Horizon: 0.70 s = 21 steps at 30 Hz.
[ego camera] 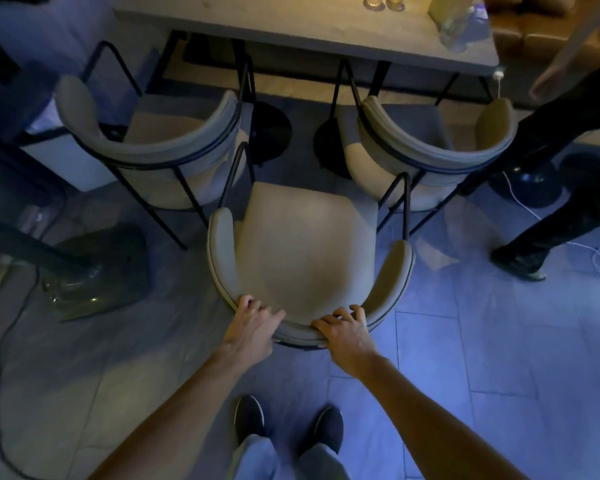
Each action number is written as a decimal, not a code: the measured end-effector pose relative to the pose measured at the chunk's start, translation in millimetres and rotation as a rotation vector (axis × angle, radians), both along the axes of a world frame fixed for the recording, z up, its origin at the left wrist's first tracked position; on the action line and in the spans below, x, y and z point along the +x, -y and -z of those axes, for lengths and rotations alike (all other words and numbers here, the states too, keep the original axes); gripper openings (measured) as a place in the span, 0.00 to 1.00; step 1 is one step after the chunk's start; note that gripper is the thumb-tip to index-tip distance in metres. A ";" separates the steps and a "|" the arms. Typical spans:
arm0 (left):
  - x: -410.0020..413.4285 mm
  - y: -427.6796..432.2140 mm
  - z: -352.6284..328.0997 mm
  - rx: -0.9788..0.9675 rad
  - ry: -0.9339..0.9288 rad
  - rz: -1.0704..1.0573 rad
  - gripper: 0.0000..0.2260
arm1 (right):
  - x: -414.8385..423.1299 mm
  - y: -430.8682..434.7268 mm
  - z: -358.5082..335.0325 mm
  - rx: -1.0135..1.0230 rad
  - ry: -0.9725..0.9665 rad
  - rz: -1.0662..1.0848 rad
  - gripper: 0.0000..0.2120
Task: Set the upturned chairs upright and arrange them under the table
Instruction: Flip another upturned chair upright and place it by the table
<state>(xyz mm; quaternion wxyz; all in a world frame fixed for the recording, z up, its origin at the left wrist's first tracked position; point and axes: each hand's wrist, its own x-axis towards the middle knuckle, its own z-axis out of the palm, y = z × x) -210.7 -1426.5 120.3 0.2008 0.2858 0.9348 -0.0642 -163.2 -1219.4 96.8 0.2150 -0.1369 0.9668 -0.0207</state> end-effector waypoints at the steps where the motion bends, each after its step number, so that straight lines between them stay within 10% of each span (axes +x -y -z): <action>1: -0.4 0.7 1.2 0.021 0.002 -0.005 0.13 | -0.1 0.2 -0.9 0.002 0.004 0.002 0.24; 21: 4.3 12.8 1.1 -0.051 -0.067 -0.030 0.17 | -16.5 13.5 -16.7 0.035 0.055 -0.053 0.23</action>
